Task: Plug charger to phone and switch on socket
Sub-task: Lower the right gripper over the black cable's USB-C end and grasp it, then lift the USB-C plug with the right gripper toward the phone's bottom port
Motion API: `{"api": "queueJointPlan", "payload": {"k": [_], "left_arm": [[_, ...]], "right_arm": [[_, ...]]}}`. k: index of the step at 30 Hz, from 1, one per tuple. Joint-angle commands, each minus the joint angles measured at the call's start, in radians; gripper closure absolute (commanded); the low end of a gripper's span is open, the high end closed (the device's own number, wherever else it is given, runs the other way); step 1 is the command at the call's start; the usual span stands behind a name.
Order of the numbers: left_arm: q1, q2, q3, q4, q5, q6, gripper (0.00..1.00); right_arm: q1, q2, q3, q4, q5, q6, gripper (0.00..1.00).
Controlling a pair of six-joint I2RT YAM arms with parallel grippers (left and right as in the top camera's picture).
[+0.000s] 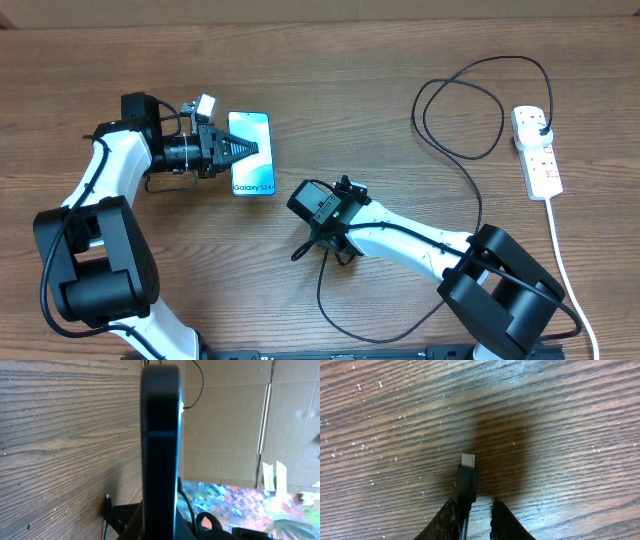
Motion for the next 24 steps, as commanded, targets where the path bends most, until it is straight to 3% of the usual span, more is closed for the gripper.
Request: {"api": "queueJointPlan", "payload": {"k": [1,10,16,24], "left_arm": [[-0.006,-0.001,0.013,0.001,0.031,0.019,0.96],[-0.006,-0.001,0.013,0.001,0.031,0.019,0.96],[-0.006,-0.001,0.013,0.001,0.031,0.018,0.96],[0.001,-0.001,0.013,0.009,0.087,0.020,0.96]], "right_arm": [[-0.004,0.002,-0.012,-0.001,0.022,0.008,0.77],[-0.004,0.002,-0.079,0.067,0.017,0.061,0.78],[-0.004,0.002,-0.079,0.068,0.017,0.060,0.89],[-0.013,-0.010,-0.053,-0.004,-0.038,0.018,0.96]]}}
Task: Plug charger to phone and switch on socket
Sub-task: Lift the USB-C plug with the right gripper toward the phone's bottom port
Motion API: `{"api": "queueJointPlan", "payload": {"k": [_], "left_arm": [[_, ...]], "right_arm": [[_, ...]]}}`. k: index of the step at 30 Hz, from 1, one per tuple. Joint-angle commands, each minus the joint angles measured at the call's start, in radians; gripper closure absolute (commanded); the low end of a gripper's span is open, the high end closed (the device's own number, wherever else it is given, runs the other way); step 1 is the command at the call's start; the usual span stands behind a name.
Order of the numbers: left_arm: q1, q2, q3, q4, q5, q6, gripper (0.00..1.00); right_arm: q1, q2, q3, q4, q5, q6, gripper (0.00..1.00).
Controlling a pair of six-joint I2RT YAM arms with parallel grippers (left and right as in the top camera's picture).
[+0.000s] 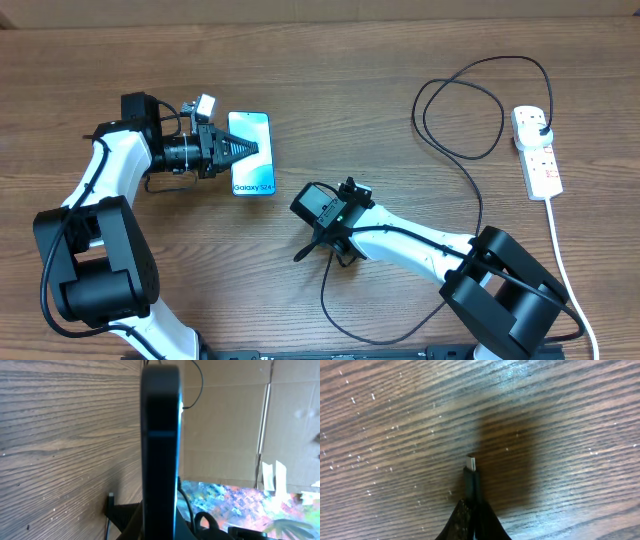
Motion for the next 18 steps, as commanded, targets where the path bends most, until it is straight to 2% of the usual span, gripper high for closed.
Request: {"api": "queueJointPlan", "payload": {"k": [1,4,8,14,18], "left_arm": [[0.010,-0.001,0.013,0.023,0.152,0.037,0.96],[0.033,-0.001,0.013,0.030,0.267,0.086,0.96],[0.074,-0.002,0.013,-0.047,0.309,0.147,0.96],[0.105,-0.002,0.013,-0.258,0.322,0.317,0.96],[0.105,-0.002,0.013,-0.438,0.323,0.447,0.96]], "right_arm": [[-0.028,-0.014,0.009,-0.080,-0.075,-0.087,0.96],[-0.071,-0.077,0.024,-0.078,-0.201,-0.238,0.96],[-0.130,-0.199,0.024,-0.016,-0.495,-0.455,0.96],[-0.150,-0.342,0.024,0.078,-0.848,-0.755,0.96],[-0.130,-0.354,0.017,0.133,-1.020,-0.861,0.96]]}}
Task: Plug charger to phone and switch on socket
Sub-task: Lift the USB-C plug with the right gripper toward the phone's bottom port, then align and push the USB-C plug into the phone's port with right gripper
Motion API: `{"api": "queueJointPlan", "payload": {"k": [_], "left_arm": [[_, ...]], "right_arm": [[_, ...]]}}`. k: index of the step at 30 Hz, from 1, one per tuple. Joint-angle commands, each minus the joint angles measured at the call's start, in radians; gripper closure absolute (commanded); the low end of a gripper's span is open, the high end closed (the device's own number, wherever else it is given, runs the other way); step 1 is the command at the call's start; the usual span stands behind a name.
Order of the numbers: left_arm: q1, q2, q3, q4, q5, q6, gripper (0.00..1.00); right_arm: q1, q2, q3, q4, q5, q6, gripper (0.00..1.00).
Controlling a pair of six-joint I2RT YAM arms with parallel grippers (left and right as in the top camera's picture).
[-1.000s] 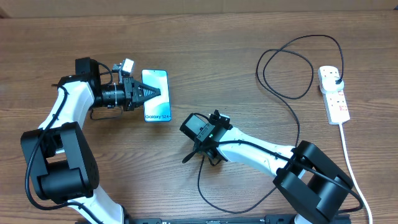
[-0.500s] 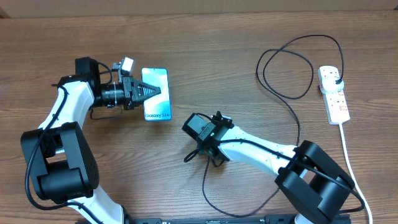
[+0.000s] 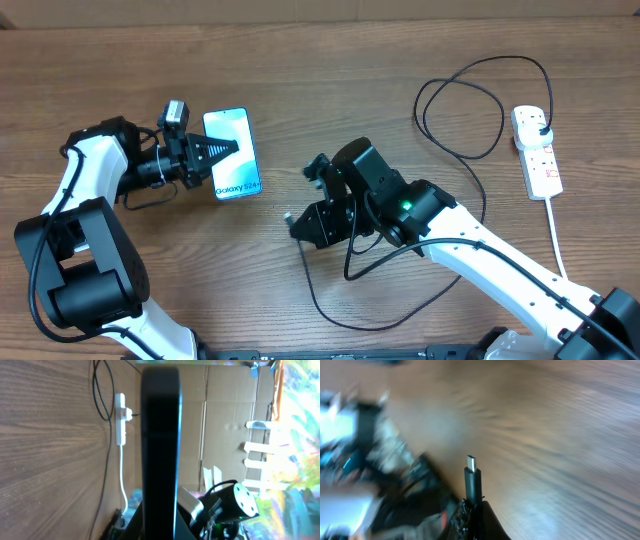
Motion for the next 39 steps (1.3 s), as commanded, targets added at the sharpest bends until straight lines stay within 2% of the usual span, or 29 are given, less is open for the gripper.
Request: {"api": "queueJointPlan", "payload": {"k": [1,7,12,15,21,25,27,31,39], "left_arm": [[-0.001,-0.002,0.010,-0.106,0.068,0.192,0.96],[-0.001,-0.002,0.013,-0.110,0.068,0.188,0.96],[-0.001,-0.002,0.015,-0.049,0.068,0.149,0.96],[-0.008,-0.002,0.015,-0.020,0.068,0.127,0.96],[-0.021,-0.002,0.015,0.080,0.068,-0.071,0.96],[-0.031,-0.002,0.015,0.084,0.068,-0.160,0.96],[-0.036,-0.002,0.015,0.062,0.068,-0.207,0.96],[-0.038,-0.002,0.015,0.019,0.068,-0.199,0.96],[-0.036,-0.002,0.015,0.038,0.070,-0.178,0.96]], "right_arm": [[0.030,0.000,-0.006,0.087,-0.250,-0.146,0.96],[0.033,0.003,-0.023,0.308,-0.198,0.076,0.96],[0.034,0.003,-0.023,0.373,-0.122,0.227,0.96],[0.048,0.003,-0.023,0.369,-0.106,0.239,0.96],[0.157,0.005,-0.050,0.390,0.078,0.296,0.96],[0.195,0.005,-0.058,0.444,0.094,0.305,0.96],[0.198,0.005,-0.062,0.479,0.094,0.357,0.96],[0.198,0.005,-0.075,0.588,0.094,0.435,0.96],[0.153,0.005,-0.097,0.599,0.106,0.435,0.96]]}}
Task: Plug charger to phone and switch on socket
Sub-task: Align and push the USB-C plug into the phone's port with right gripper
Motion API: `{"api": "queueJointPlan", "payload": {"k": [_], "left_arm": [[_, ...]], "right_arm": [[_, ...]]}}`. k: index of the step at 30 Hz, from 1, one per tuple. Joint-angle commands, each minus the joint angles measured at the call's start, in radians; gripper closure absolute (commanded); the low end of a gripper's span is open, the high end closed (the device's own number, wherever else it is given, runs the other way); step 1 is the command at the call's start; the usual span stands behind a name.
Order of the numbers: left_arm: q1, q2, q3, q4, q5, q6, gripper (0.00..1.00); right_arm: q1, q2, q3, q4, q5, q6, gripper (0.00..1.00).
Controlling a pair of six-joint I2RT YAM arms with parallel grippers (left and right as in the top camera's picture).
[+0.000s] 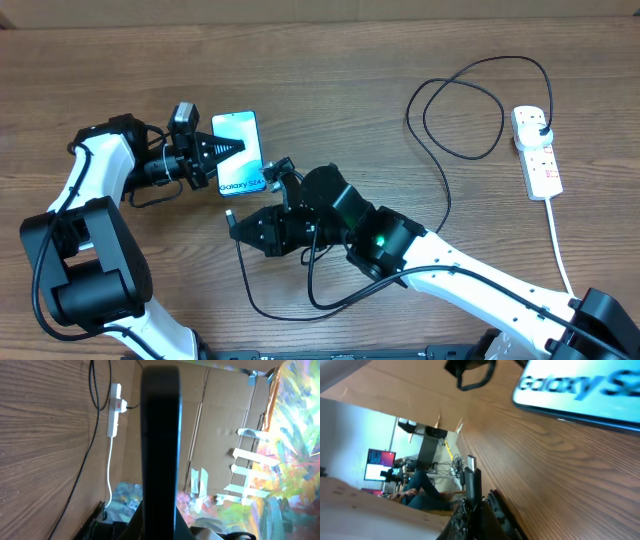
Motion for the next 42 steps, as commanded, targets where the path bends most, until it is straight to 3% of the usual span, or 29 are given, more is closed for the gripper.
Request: {"api": "queueJointPlan", "payload": {"k": [1,8,42], "left_arm": [[-0.002,-0.003,0.015,0.007,0.051,0.000,0.96],[-0.005,-0.003,0.015,0.000,0.051,-0.059,0.96],[-0.034,-0.003,0.015,-0.019,0.050,-0.107,0.96]], "right_arm": [[-0.051,0.001,-0.018,0.014,-0.008,0.005,0.96],[-0.160,0.001,-0.021,-0.002,-0.210,-0.032,0.96],[-0.100,0.005,-0.053,0.066,-0.080,0.098,0.96]]}}
